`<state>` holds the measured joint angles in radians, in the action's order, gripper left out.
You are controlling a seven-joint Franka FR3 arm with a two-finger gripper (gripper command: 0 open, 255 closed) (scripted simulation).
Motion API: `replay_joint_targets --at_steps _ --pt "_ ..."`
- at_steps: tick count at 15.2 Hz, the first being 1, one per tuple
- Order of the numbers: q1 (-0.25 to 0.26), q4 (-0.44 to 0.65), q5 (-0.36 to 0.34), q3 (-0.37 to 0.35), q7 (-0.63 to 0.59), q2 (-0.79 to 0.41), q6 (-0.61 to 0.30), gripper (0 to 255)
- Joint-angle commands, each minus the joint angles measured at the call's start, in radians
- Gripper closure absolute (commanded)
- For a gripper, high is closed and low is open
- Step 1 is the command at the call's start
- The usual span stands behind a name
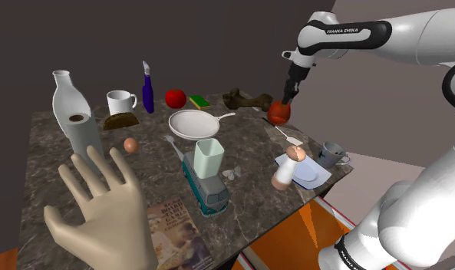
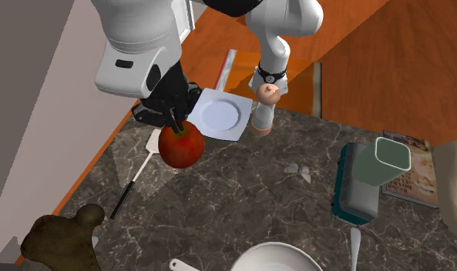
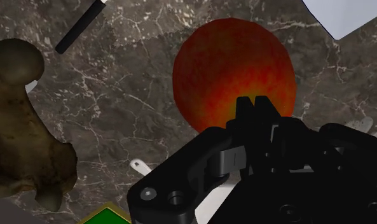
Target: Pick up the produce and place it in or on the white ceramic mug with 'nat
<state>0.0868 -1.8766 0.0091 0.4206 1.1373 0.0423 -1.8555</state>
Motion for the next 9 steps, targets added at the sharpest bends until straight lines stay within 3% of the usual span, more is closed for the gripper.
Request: replay_joint_targets --at_steps 1,9 --pt "0.001 0.021 -0.001 -0.001 -0.003 0.003 0.024 255" --pt "-0.004 0.087 -0.013 0.004 0.004 0.031 0.116 255"
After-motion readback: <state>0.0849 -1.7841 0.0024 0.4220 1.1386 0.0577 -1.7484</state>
